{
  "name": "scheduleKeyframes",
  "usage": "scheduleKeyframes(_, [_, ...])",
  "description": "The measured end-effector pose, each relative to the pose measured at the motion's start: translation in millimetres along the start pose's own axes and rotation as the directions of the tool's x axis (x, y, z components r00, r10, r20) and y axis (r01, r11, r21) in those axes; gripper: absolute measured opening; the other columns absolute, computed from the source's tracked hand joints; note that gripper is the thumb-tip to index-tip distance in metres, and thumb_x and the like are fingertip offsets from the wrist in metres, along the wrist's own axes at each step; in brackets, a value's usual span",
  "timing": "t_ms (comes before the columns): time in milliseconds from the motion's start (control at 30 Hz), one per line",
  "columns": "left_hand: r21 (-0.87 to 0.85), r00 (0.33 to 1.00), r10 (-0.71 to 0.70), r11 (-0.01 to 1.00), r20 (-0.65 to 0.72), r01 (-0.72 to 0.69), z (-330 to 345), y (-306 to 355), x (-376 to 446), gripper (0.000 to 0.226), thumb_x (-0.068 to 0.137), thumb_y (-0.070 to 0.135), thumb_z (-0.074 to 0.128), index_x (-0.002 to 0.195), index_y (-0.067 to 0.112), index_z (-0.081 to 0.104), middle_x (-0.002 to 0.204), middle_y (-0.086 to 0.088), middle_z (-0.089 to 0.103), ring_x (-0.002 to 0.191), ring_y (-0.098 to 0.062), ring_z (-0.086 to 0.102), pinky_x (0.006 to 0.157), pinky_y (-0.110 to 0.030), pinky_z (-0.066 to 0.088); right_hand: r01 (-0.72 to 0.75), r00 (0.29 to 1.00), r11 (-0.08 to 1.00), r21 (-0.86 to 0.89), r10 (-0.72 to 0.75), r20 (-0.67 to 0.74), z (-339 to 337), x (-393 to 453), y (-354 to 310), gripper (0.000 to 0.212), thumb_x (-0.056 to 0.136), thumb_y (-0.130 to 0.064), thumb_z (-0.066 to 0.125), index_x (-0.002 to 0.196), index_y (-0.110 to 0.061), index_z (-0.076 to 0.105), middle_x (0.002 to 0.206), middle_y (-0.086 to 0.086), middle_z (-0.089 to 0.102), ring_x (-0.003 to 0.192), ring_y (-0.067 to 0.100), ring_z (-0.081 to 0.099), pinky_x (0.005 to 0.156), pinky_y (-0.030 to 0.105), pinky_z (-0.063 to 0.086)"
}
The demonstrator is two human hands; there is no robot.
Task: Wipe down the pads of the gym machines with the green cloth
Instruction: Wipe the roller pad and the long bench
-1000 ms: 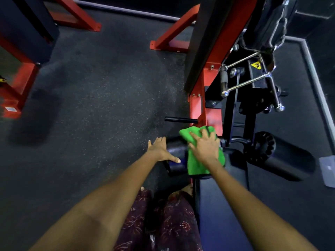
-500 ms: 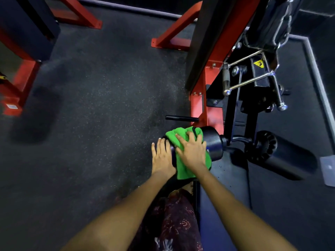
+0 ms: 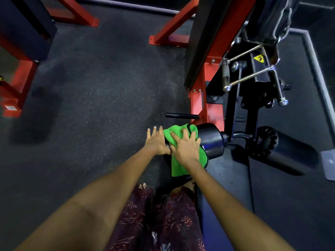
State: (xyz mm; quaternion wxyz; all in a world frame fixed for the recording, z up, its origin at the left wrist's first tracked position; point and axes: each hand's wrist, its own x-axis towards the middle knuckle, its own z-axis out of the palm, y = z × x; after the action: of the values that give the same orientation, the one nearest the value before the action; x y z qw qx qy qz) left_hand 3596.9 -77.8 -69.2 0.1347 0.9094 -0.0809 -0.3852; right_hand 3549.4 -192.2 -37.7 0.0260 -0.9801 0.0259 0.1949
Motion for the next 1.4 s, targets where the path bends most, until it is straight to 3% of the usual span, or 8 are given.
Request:
scheduleKeyframes(133, [-0.076,0.999,0.012,0.997,0.036,-0.009,2.3,-0.7,-4.3,0.134,0.059,0.064,0.077,0.151,0.004,0.000,0.160,-0.010,0.008,0.148,-0.021,-0.004,0.115,-0.043,-0.014,0.122,0.992,0.992,-0.031,-0.121,0.017,-6.8,5.5,57.1,0.053,0.091,-0.053,0.049,0.141,-0.047,0.035,0.148,0.001,0.033,0.130,0.030,0.028,0.098,0.041,0.032])
scheduleKeyframes(400, [-0.050,1.000,0.013,0.999,0.005,-0.013,13.8,4.9,-12.3,0.123,0.065,0.061,0.075,0.151,0.007,0.006,0.159,-0.008,0.011,0.147,-0.022,-0.004,0.114,-0.046,-0.014,-0.319,0.942,0.946,0.056,0.322,-0.088,-13.4,21.2,53.1,0.050,0.092,-0.050,0.049,0.140,-0.038,0.042,0.143,0.008,0.034,0.124,0.035,0.031,0.098,0.045,0.030])
scheduleKeyframes(600, [0.029,0.979,0.002,1.000,-0.205,0.004,30.3,15.1,-30.1,0.080,0.088,0.018,0.054,0.150,0.004,0.005,0.158,-0.009,0.010,0.147,-0.022,-0.004,0.116,-0.045,-0.010,-0.037,0.998,0.999,0.025,0.038,-0.050,1.9,-4.6,-7.4,0.050,0.093,-0.048,0.045,0.142,-0.039,0.037,0.145,0.007,0.034,0.125,0.034,0.032,0.096,0.045,0.031])
scheduleKeyframes(733, [0.053,0.966,-0.009,0.998,-0.259,0.023,47.8,16.6,-41.8,0.110,0.080,0.056,0.063,0.150,0.004,-0.004,0.160,-0.009,-0.001,0.147,-0.022,-0.010,0.111,-0.043,-0.019,0.036,0.995,0.999,0.000,-0.036,-0.093,-1.5,-10.0,39.6,0.053,0.091,-0.050,0.051,0.141,-0.042,0.039,0.144,0.006,0.039,0.122,0.034,0.037,0.092,0.043,0.036])
scheduleKeyframes(867, [0.148,0.953,-0.037,0.985,-0.301,0.085,59.3,26.8,-51.9,0.115,0.082,0.061,0.058,0.148,0.002,-0.015,0.159,-0.012,-0.010,0.146,-0.025,-0.015,0.106,-0.049,-0.023,-0.220,0.962,0.972,0.087,0.231,-0.148,-14.8,7.0,86.6,0.050,0.091,-0.049,0.052,0.140,-0.040,0.043,0.141,0.008,0.038,0.124,0.035,0.033,0.098,0.047,0.033])
scheduleKeyframes(1000, [0.032,0.953,-0.056,0.997,-0.298,0.069,59.0,28.3,-54.0,0.117,0.080,0.058,0.063,0.148,0.003,-0.014,0.160,-0.008,-0.009,0.146,-0.021,-0.014,0.106,-0.045,-0.024,-0.346,0.928,0.936,0.065,0.351,-0.125,-23.3,22.9,63.8,0.051,0.091,-0.048,0.050,0.140,-0.036,0.044,0.142,0.010,0.035,0.124,0.036,0.032,0.099,0.048,0.031])
scheduleKeyframes(1200, [-0.314,0.935,-0.040,0.946,-0.353,-0.079,61.2,8.6,-53.0,0.087,0.088,0.017,0.058,0.150,0.008,-0.003,0.160,-0.003,0.006,0.147,-0.012,0.004,0.118,-0.037,-0.011,-0.006,0.999,0.999,-0.043,0.004,-0.050,-10.0,23.6,-16.6,0.045,0.092,-0.048,0.046,0.134,-0.032,0.049,0.140,0.008,0.037,0.127,0.034,0.029,0.100,0.048,0.029])
scheduleKeyframes(1400, [-0.460,0.958,-0.077,0.886,-0.275,-0.061,62.8,-6.8,-53.1,0.111,0.075,0.020,0.071,0.150,0.007,-0.011,0.158,-0.007,0.017,0.143,-0.013,0.022,0.118,-0.036,-0.012,0.125,0.989,0.991,-0.048,-0.129,-0.070,5.0,-14.8,-7.1,0.053,0.085,-0.044,0.060,0.136,-0.039,0.047,0.138,0.008,0.045,0.115,0.036,0.044,0.088,0.047,0.039])
